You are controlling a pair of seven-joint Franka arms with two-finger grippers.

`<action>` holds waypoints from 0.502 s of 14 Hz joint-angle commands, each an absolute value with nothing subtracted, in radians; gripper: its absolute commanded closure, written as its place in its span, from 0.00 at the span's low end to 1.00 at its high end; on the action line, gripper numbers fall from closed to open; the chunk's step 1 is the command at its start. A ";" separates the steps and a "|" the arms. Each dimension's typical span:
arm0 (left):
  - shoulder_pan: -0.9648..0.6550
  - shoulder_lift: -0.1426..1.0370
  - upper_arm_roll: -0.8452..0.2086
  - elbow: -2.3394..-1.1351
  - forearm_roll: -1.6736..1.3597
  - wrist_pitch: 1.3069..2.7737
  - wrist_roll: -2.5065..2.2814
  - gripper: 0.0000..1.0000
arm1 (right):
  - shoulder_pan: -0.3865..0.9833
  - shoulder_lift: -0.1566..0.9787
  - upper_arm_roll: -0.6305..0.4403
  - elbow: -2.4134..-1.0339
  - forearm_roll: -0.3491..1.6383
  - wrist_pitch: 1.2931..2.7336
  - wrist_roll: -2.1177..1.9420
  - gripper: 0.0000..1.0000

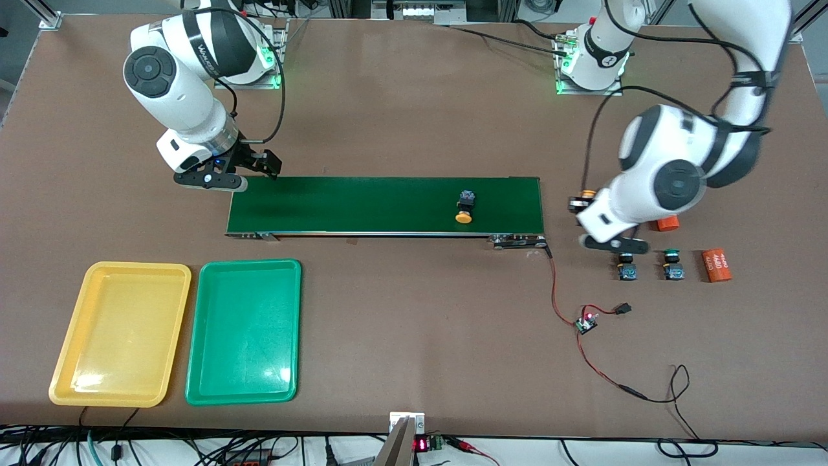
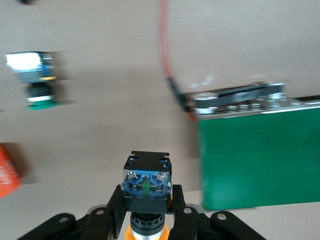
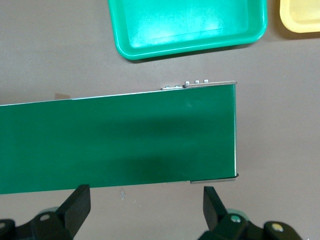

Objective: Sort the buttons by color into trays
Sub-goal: 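Set the green-capped button onto the belt with the left gripper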

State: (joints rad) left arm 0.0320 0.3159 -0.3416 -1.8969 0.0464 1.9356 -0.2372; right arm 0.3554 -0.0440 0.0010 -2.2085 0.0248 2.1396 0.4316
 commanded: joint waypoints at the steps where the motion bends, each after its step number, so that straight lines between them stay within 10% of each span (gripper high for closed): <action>1: 0.008 0.359 -0.385 -1.919 0.052 2.017 -0.354 0.83 | 0.357 -0.038 0.002 -2.212 0.025 2.169 0.408 0.00; 7: -0.077 0.399 -0.393 -2.003 0.055 2.198 -0.483 0.80 | 0.359 -0.017 0.002 -2.210 0.025 2.198 0.262 0.00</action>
State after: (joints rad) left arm -0.0657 0.4066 -0.3919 -1.9877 0.0464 2.1765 -0.4491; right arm 0.3559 -0.0200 0.0013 -2.2087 0.0236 2.1833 0.2891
